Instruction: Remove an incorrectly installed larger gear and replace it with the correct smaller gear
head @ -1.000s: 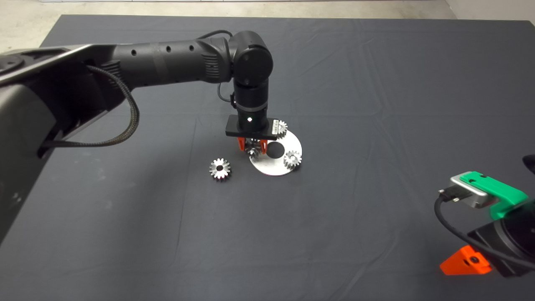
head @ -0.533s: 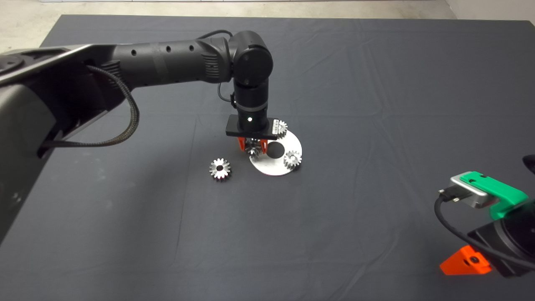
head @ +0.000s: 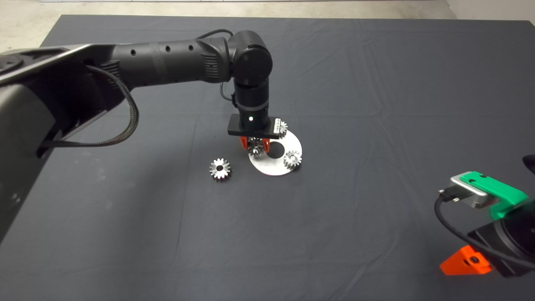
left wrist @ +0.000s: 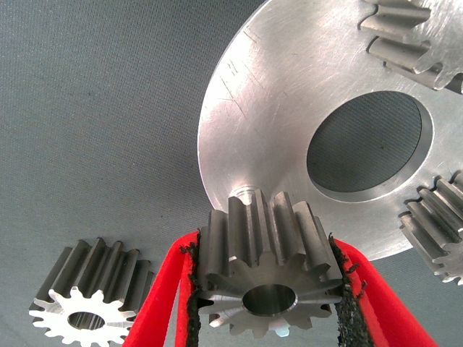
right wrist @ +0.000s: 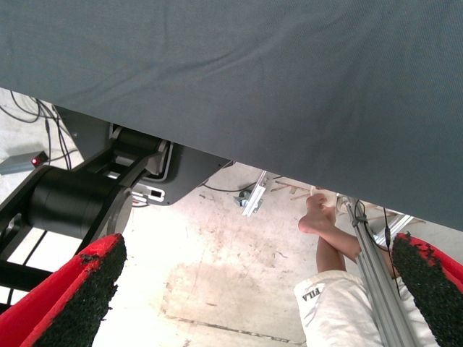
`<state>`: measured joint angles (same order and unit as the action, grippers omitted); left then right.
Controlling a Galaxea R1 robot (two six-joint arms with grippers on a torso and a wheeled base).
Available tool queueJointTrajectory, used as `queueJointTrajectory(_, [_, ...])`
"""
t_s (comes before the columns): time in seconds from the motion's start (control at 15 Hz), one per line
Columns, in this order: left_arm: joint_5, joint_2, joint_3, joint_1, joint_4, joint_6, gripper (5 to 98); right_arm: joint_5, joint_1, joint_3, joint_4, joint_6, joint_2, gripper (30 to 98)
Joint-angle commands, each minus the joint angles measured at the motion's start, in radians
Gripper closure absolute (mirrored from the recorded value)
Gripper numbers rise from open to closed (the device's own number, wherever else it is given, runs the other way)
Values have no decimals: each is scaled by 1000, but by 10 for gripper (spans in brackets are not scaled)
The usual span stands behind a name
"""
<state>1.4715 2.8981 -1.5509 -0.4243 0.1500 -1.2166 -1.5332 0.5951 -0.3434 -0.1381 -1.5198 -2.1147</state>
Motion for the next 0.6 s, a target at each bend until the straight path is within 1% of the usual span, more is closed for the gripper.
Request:
queueJointTrajectory(0.0, [41, -1, 0, -19, 13, 6, 679, -58, 9, 3, -31, 0, -3, 316])
queueJointTrajectory(0.27, [61, 2, -3, -19, 14, 8, 679, -58, 9, 3, -31, -2, -3, 316])
queueJointTrajectory(0.53, [62, -3, -3, -19, 16, 8, 679, -58, 9, 3, -31, -2, -3, 315])
